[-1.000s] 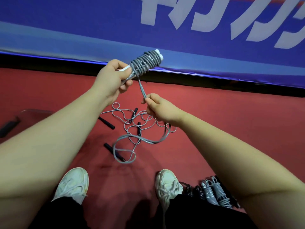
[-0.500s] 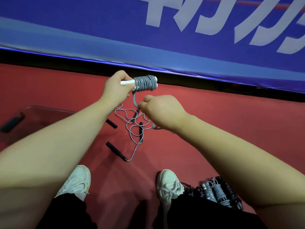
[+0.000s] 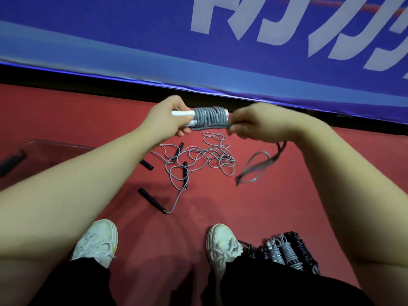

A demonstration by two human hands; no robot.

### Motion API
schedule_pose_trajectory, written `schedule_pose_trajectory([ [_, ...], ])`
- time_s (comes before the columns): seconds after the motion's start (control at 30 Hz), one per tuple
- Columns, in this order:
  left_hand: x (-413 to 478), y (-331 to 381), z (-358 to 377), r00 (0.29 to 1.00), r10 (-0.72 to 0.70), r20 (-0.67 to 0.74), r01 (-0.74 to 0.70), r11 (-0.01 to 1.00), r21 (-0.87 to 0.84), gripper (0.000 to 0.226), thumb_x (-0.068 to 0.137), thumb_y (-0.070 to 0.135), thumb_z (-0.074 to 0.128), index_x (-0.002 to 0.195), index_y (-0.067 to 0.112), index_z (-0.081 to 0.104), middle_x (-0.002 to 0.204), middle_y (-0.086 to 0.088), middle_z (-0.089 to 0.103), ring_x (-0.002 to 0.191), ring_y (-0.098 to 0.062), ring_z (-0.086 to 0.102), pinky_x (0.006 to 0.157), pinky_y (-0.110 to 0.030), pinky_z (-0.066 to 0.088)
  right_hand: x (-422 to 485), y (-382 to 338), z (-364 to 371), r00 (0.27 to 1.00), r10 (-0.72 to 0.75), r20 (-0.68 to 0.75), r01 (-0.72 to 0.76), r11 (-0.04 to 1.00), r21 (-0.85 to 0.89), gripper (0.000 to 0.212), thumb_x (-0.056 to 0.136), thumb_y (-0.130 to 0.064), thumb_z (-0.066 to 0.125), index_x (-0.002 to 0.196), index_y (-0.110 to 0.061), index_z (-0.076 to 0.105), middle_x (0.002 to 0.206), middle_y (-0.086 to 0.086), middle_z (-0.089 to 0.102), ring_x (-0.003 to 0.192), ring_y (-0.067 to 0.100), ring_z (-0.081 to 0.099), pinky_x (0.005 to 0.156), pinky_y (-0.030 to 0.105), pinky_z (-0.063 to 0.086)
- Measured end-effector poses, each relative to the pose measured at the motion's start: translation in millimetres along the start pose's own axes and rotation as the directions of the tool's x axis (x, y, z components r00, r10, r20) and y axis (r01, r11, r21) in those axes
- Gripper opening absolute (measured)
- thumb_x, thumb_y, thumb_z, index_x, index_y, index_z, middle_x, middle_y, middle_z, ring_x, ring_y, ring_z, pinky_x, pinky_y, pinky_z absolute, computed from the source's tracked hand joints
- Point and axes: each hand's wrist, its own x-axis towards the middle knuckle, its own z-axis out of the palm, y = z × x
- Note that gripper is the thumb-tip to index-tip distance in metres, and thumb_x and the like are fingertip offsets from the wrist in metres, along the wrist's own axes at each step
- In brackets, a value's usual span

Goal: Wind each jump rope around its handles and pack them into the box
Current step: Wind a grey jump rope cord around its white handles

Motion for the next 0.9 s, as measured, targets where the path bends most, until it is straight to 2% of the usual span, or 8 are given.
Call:
schedule_pose_trajectory([
  [0.23, 8, 9, -4, 0.991, -0.028, -0.133, -0.001, 0.977, -0.214, 0.022, 0.094, 0.006, 0.055, 0.076, 0.014, 0.045, 0.077, -0.014, 0.062, 0.053, -0.010, 0.066, 0.055, -0.021, 0.055, -6, 3, 24, 0.973, -0.070, 0.220, -0.072, 0.814, 0.577, 0.024, 0.100, -0.009, 0.040, 0.078, -0.012, 0.051, 0.063, -0.006, 0.062, 0.060, 0.008, 0.058, 0.062, 0.019, 0.046],
  [0.33, 12, 17, -5, 0.981, -0.018, -0.194, -0.039, 0.957, -0.288, 0.022, 0.095, 0.006, 0.053, 0.076, 0.014, 0.044, 0.075, -0.012, 0.062, 0.052, -0.010, 0.065, 0.054, -0.020, 0.055, 4, 7, 47, 0.936, -0.037, 0.350, -0.213, 0.732, 0.647, 0.017, 0.100, -0.008, 0.039, 0.091, -0.012, 0.053, 0.089, 0.006, 0.069, 0.078, 0.010, 0.066, 0.075, 0.023, 0.049],
  [0.43, 13, 22, 0, 0.978, 0.021, -0.208, -0.081, 0.956, -0.284, 0.024, 0.094, 0.005, 0.054, 0.075, 0.015, 0.044, 0.076, -0.011, 0.061, 0.052, -0.011, 0.065, 0.054, -0.021, 0.054, 19, 4, 59, 0.967, 0.089, 0.238, -0.234, 0.674, 0.700, 0.026, 0.094, -0.012, 0.054, 0.119, -0.018, 0.051, 0.115, 0.010, 0.066, 0.111, 0.021, 0.061, 0.102, 0.033, 0.043],
  [0.53, 14, 22, 5, 0.967, 0.066, -0.247, -0.109, 0.980, -0.164, 0.024, 0.091, 0.006, 0.057, 0.073, 0.016, 0.045, 0.079, -0.008, 0.060, 0.056, -0.014, 0.065, 0.058, -0.025, 0.056, 35, -10, 60, 0.981, 0.172, 0.087, -0.152, 0.411, 0.899, 0.052, 0.092, -0.005, 0.055, 0.138, -0.015, 0.034, 0.104, 0.008, 0.069, 0.103, 0.017, 0.063, 0.102, 0.027, 0.040],
  [0.7, 12, 22, 1, 0.953, 0.124, -0.277, -0.142, 0.989, -0.049, 0.026, 0.091, 0.008, 0.059, 0.072, 0.019, 0.044, 0.075, -0.001, 0.058, 0.059, -0.012, 0.063, 0.059, -0.022, 0.055, 44, -29, 53, 0.970, 0.175, 0.167, -0.152, -0.095, 0.984, 0.027, 0.091, -0.003, 0.029, 0.099, -0.012, 0.053, 0.071, 0.003, 0.060, 0.065, 0.017, 0.064, 0.067, 0.029, 0.052],
  [0.77, 9, 22, 1, 0.945, 0.182, -0.271, -0.177, 0.983, 0.042, 0.024, 0.091, 0.011, 0.058, 0.074, 0.020, 0.045, 0.071, 0.002, 0.058, 0.054, -0.005, 0.061, 0.058, -0.020, 0.051, 47, -32, 54, 0.954, 0.261, 0.149, -0.143, -0.042, 0.989, 0.026, 0.100, -0.017, 0.030, 0.089, -0.015, 0.053, 0.064, -0.001, 0.046, 0.048, 0.010, 0.049, 0.055, 0.025, 0.044],
  [0.8, 8, 21, 2, 0.937, 0.231, -0.261, -0.205, 0.971, 0.124, 0.020, 0.091, 0.014, 0.058, 0.076, 0.019, 0.047, 0.068, 0.002, 0.057, 0.052, -0.004, 0.059, 0.058, -0.020, 0.048, 49, -34, 58, 0.940, 0.329, 0.093, -0.131, 0.095, 0.987, 0.028, 0.102, -0.022, 0.031, 0.088, -0.015, 0.055, 0.062, -0.001, 0.042, 0.044, 0.010, 0.041, 0.051, 0.023, 0.038],
  [0.9, 7, 18, 3, 0.910, 0.351, -0.223, -0.263, 0.901, 0.346, 0.011, 0.091, 0.019, 0.058, 0.088, 0.009, 0.055, 0.066, -0.002, 0.053, 0.064, -0.022, 0.048, 0.060, -0.031, 0.033, 54, -43, 68, 0.893, 0.379, -0.244, -0.186, 0.804, 0.565, 0.029, 0.102, -0.025, 0.033, 0.105, -0.010, 0.058, 0.080, 0.007, 0.054, 0.067, 0.025, 0.051, 0.060, 0.031, 0.032],
])
